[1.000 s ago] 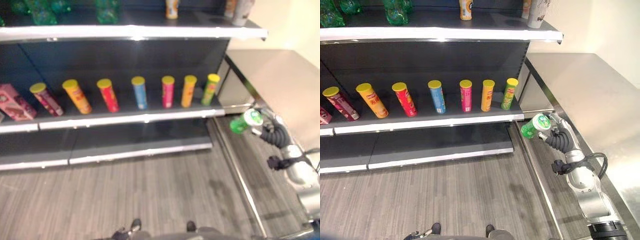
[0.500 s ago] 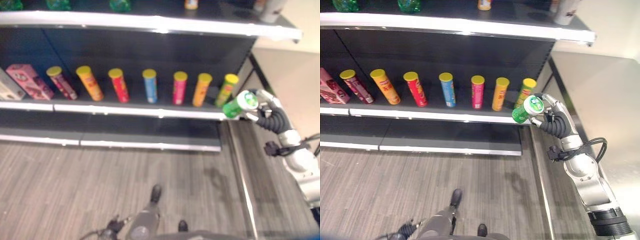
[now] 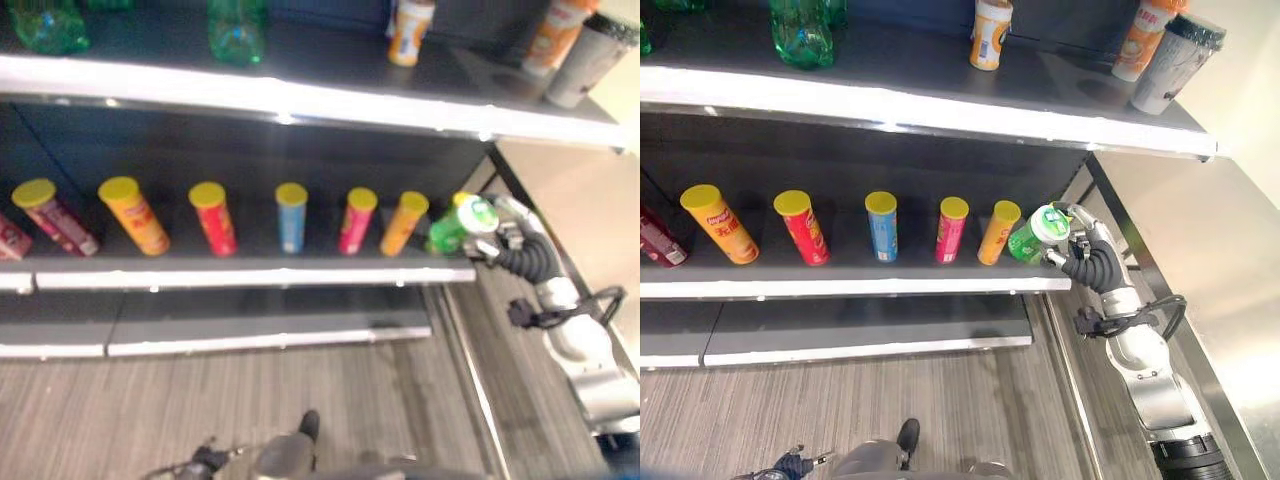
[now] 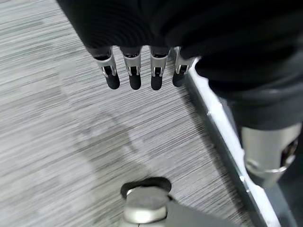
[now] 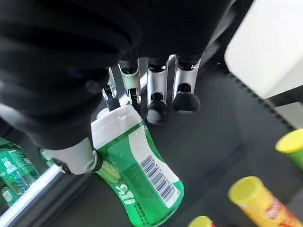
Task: Put the goods on the table back onto the shelves and tidy them up.
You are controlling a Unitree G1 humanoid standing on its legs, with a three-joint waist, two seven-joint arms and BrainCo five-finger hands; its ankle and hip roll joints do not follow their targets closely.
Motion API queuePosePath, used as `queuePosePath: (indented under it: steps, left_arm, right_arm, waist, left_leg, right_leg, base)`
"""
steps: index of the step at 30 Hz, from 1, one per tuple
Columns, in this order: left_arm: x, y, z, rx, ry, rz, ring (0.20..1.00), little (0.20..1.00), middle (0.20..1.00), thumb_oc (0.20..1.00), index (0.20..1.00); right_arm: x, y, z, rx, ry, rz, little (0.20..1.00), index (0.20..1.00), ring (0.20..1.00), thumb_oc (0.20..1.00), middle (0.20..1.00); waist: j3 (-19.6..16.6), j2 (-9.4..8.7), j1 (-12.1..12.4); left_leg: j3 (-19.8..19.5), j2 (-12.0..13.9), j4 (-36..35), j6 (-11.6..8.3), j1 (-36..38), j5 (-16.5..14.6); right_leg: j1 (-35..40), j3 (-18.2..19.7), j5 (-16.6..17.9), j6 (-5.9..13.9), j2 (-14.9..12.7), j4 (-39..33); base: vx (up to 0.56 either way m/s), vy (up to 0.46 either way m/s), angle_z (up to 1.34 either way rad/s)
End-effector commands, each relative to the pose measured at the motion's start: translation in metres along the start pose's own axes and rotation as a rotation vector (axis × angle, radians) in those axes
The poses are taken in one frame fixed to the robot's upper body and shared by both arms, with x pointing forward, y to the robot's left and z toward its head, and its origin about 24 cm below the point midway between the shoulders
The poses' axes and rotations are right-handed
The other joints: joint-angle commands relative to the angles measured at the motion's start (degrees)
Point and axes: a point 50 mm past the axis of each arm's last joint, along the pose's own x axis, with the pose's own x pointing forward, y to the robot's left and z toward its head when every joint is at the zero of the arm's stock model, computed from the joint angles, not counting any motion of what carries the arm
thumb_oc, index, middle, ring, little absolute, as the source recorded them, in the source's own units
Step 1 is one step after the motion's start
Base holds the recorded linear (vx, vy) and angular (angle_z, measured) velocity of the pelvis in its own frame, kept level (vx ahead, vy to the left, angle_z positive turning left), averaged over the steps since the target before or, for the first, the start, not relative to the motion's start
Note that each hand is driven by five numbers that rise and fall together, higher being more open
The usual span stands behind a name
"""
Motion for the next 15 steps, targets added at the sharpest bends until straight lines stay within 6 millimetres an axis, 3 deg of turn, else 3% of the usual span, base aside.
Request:
queuePosePath:
  steps: [1,3,5,9,15]
  left_arm:
    - [-0.002,0.008,-0.009,0.055,0.0,-0.005,1.0,1.0,1.0,1.0,1.0]
    - [-0.003,0.004,-0.012,0.074,0.001,-0.014,1.0,1.0,1.0,1.0,1.0]
    - [-0.004,-0.009,-0.014,0.098,0.015,-0.045,1.0,1.0,1.0,1.0,1.0]
    - [-0.007,-0.032,-0.008,0.199,-0.032,-0.136,1.0,1.0,1.0,1.0,1.0]
    - [-0.008,-0.034,-0.011,0.22,-0.014,-0.163,1.0,1.0,1.0,1.0,1.0]
  right_arm:
    - [0.011,-0.022,0.013,-0.125,-0.101,-0.073,0.2,0.2,0.2,0.2,0.2]
    - [0.009,-0.021,0.019,-0.074,-0.118,-0.062,0.2,0.2,0.2,0.2,0.2]
    - [0.003,-0.024,0.027,-0.042,-0.159,-0.044,0.2,0.2,0.2,0.2,0.2]
    - [-0.003,-0.03,0.036,0.001,-0.203,0.008,0.2,0.2,0.2,0.2,0.2]
    - [-0.003,-0.044,0.059,0.044,-0.312,0.106,0.2,0.2,0.2,0.2,0.2]
  waist:
    - [-2.27,-0.74,-0.88]
    - [-2.17,-1.36,-1.19]
    - [-3.92,-1.47,-1.48]
    - [-5.77,-1.37,-2.52]
    - [-7.13,-1.62,-3.25]
  left_leg:
    - [-2.53,4.22,-1.92,-4.63,1.13,-3.92]
    - [-2.09,3.37,-1.73,-4.62,1.64,-4.43]
    - [-1.32,4.44,-5.25,-5.01,3.8,-4.4]
    - [-1.33,5.46,-7.87,-5.78,5.14,-3.97]
    - [-0.75,5.78,-8.11,-6.49,6.15,-4.53]
  right_leg:
    - [-3.84,-2.4,14.04,0.69,3.95,-18.37]
    - [-1.4,-0.87,14.34,0.93,4.2,-22.81]
    - [0.99,1.37,14.32,0.41,5.41,-27.83]
    - [2.79,2.3,14.18,-0.16,6.34,-31.0]
    - [4.1,3.22,13.43,-0.32,6.58,-31.59]
  base:
    - [0.21,-0.057,-0.28]
    - [0.15,-0.004,0.18]
    - [0.13,-0.014,0.14]
    - [0.06,-0.012,-0.17]
    - [0.02,0.002,-0.04]
